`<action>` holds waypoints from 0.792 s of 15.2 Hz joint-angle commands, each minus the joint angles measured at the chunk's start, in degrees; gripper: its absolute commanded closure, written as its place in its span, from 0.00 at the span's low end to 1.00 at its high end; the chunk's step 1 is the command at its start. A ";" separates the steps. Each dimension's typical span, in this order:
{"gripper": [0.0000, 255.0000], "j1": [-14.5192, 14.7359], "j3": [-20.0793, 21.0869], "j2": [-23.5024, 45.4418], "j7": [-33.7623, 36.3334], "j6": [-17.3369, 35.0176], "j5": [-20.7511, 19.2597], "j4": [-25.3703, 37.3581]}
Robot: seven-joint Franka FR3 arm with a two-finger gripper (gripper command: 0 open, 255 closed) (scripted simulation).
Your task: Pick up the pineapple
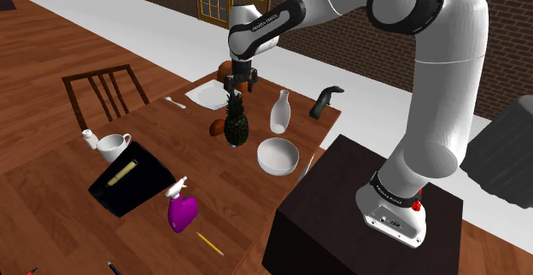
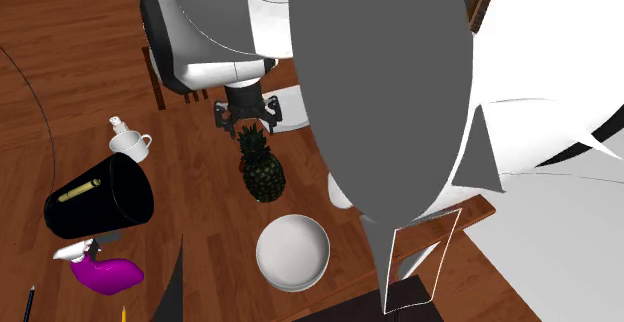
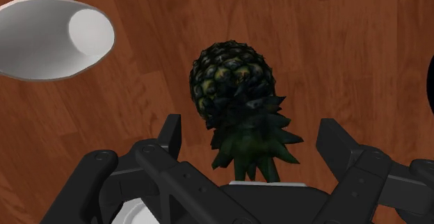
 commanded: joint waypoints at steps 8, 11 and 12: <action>1.00 0.08 -0.11 2.49 0.10 3.27 -0.20 -0.78; 1.00 0.08 -0.11 2.51 0.10 3.27 -0.20 -0.75; 1.00 0.08 -0.11 2.51 0.10 3.27 -0.20 -0.76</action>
